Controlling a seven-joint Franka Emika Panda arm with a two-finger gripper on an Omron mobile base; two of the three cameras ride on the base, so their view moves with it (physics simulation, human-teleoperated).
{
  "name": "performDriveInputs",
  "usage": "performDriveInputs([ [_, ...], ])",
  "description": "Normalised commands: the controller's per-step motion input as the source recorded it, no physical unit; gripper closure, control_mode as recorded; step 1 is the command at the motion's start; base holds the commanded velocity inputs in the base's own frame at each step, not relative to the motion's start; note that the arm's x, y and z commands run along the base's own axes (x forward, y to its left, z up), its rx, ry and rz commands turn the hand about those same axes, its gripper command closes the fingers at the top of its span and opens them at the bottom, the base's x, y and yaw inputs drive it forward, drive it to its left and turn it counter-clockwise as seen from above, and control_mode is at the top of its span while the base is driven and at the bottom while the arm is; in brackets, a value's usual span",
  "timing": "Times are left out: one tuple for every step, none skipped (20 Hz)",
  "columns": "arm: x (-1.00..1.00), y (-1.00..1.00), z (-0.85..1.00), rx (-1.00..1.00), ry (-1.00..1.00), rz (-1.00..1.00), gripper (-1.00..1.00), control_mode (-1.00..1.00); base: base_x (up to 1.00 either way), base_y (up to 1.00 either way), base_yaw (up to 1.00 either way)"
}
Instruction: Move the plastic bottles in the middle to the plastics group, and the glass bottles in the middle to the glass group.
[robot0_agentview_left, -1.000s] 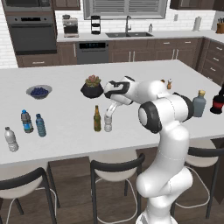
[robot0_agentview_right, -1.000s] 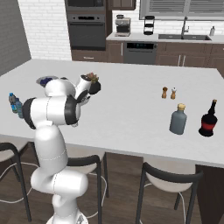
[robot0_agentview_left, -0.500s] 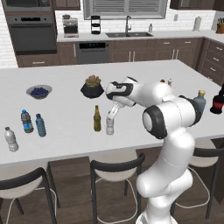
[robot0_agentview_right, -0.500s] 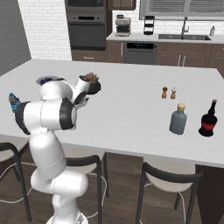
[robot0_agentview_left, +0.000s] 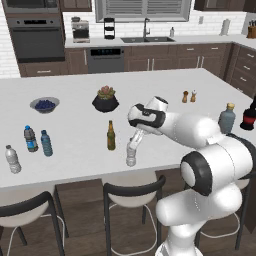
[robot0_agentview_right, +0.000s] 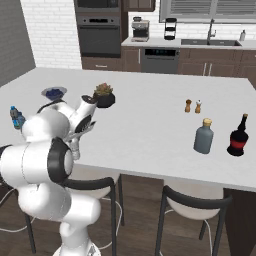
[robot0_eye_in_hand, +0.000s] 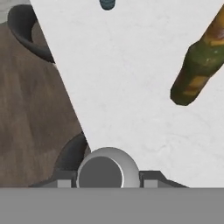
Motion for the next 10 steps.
performDriveInputs([
  [-0.44, 0.34, 0.39, 0.00, -0.10, -0.06, 1.00, -1.00, 0.00, 0.00, 0.00],
  [-0.16, 0.50, 0.50, 0.00, -0.13, -0.06, 1.00, -1.00, 0.00, 0.00, 0.00],
  [0.00, 0.64, 0.63, 0.00, -0.16, -0.06, 1.00, -1.00, 0.00, 0.00, 0.00],
  [0.00, 0.74, 0.71, 0.00, -0.17, -0.05, 1.00, -1.00, 0.00, 0.00, 0.00],
  [0.00, 0.80, 0.78, 0.00, -0.17, -0.05, 1.00, -1.00, 0.00, 0.00, 0.00],
  [0.00, 0.91, 0.80, 0.00, -0.15, -0.05, 1.00, -1.00, 0.00, 0.00, 0.00],
  [0.00, 0.99, 0.77, 0.00, -0.14, -0.05, 1.00, -1.00, 0.00, 0.00, 0.00],
  [0.00, 1.00, 0.71, 0.00, -0.12, -0.05, 1.00, -1.00, 0.00, 0.00, 0.00],
  [0.00, 1.00, 0.69, 0.00, -0.09, -0.04, 1.00, -1.00, 0.00, 0.00, 0.00],
  [0.00, 1.00, 0.69, 0.00, -0.07, -0.03, 1.00, -1.00, 0.00, 0.00, 0.00],
])
